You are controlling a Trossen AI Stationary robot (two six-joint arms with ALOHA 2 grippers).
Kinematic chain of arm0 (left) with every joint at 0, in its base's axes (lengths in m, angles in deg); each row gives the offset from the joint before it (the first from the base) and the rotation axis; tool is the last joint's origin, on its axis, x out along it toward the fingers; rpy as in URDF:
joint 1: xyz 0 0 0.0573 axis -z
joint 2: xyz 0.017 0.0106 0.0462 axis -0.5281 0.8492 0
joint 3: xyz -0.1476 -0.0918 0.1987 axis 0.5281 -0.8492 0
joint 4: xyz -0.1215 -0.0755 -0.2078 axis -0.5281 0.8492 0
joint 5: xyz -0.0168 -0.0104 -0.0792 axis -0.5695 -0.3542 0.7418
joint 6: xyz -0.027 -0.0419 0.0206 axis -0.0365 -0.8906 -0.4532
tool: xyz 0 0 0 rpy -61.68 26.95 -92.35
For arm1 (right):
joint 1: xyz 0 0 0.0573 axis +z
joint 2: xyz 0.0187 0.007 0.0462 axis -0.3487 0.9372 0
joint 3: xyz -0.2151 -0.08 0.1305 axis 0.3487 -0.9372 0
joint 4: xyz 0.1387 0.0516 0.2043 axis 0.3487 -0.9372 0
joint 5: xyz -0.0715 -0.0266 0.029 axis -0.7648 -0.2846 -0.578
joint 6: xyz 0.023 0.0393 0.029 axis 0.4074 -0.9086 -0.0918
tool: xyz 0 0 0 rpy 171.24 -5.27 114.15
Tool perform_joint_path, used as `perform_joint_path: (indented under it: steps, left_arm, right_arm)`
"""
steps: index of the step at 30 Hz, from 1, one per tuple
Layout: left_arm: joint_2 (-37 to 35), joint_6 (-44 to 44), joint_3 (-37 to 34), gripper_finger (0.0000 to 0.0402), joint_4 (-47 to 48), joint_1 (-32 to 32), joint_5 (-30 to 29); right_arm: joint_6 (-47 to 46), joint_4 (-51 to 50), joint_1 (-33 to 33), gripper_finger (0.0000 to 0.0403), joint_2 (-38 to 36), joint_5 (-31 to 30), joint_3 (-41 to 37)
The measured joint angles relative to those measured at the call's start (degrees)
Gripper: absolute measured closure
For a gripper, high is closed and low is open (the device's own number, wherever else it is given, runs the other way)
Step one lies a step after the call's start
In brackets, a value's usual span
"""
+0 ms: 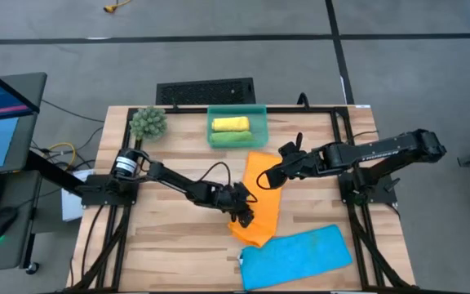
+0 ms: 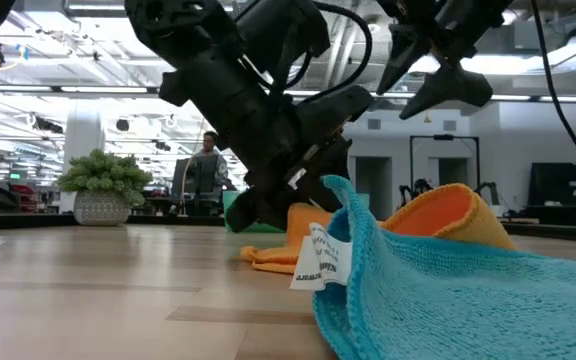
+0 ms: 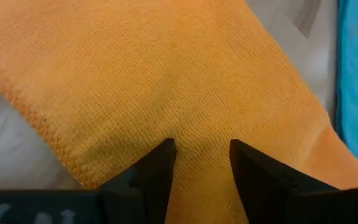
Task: Roll microfiber towels into tight, uniform cylinder then place into a basket
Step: Roll the orange towel
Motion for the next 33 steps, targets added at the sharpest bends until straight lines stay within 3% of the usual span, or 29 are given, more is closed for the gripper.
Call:
perform_joint_path:
  steps: [9, 20, 27, 33]
  left_arm:
    - [-1.72, -12.59, 0.02, 0.0244, 6.26, 4.19, -4.36]
    - [-6.74, -23.16, -0.07, 0.0244, 38.25, 5.62, -15.57]
    - [-9.75, -23.76, -0.74, 0.0244, 42.61, 5.77, -15.13]
    - [-15.50, -17.81, -0.94, 0.0244, 43.88, 6.31, -16.08]
  right_arm:
    - [2.98, -7.56, 0.04, 0.0138, 0.00, 0.77, 0.00]
    - [5.94, -9.94, 0.13, 0.0138, 0.00, 0.82, -0.02]
    - [8.69, -9.74, 0.42, 0.0138, 0.00, 0.84, -0.02]
    - [14.71, -8.02, 0.44, 0.0138, 0.00, 0.92, -0.02]
